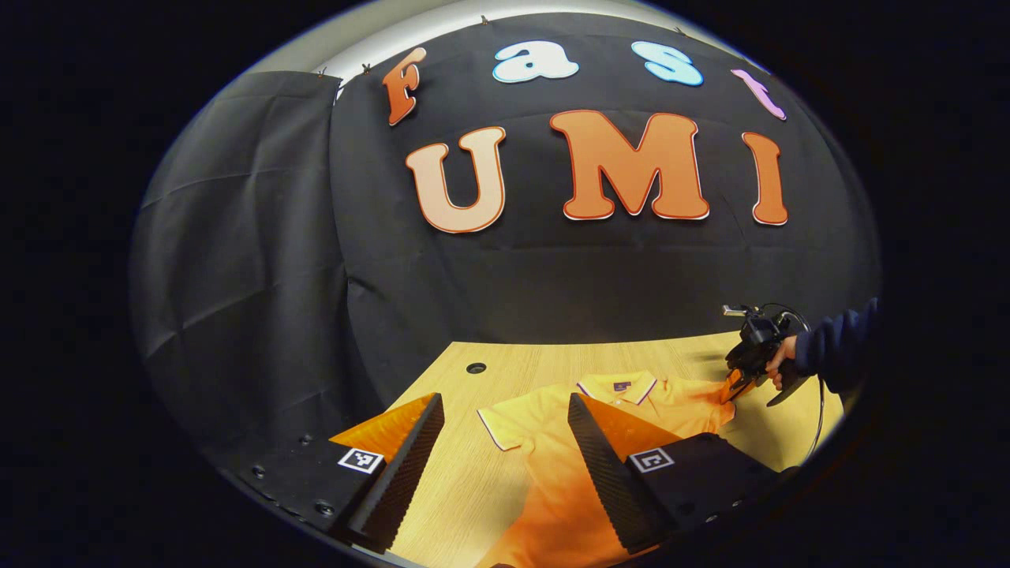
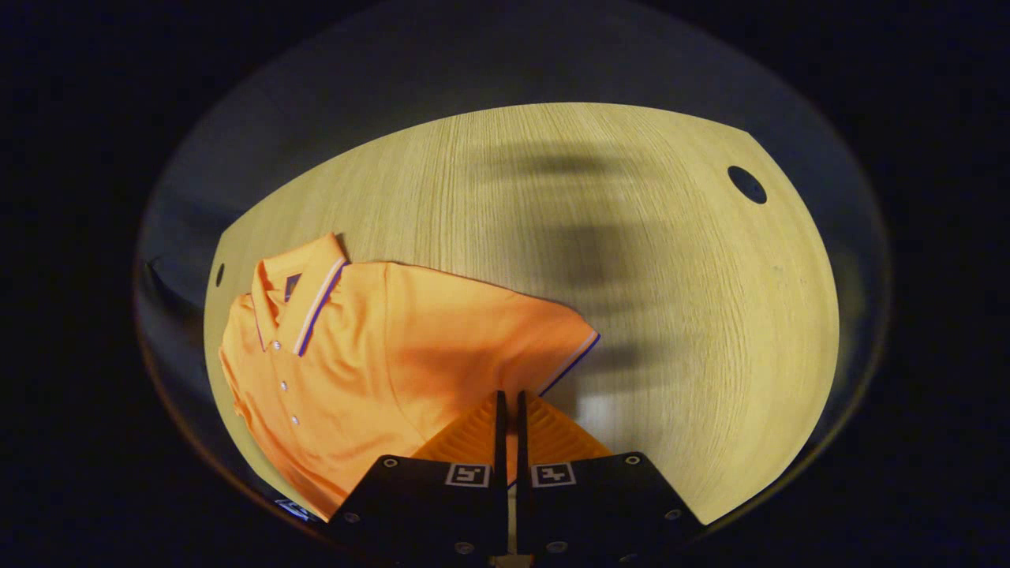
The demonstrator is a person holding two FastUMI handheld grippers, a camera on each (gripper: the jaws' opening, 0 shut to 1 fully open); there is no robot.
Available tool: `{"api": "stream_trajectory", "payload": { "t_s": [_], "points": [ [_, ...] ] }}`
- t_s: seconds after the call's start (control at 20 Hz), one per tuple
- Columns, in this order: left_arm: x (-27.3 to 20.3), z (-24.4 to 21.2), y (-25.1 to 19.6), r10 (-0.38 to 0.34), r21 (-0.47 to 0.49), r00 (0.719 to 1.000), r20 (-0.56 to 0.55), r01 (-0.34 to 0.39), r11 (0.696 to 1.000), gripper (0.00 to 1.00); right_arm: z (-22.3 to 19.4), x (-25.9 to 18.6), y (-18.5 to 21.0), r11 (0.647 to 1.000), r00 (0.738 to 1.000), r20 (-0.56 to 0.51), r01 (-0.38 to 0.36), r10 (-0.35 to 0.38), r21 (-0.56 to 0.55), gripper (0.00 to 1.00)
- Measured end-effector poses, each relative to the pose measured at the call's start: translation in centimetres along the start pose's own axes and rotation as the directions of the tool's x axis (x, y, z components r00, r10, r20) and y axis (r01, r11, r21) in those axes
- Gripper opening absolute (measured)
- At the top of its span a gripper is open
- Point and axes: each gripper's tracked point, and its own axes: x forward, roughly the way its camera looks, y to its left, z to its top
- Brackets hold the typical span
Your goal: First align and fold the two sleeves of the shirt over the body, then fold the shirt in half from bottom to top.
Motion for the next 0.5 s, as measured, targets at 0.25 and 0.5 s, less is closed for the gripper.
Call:
{"api": "stream_trajectory", "payload": {
  "t_s": [0.25, 0.5],
  "points": [
    [0.1, -0.4, 0.9, 0.013, -0.027, 1.0, -0.01, -0.013, 1.0, 0.97, 1.2, -2.6, 2.4, 0.999, 0.999, 0.036, -0.03, 0.032, -0.045, 0.05],
    [0.4, -1.7, 2.4, 0.042, -0.062, 0.999, -0.034, -0.044, 0.997, 0.97, 1.3, -4.7, 7.1, 0.989, 0.994, 0.039, -0.095, 0.1, -0.112, 0.05]
  ]
}}
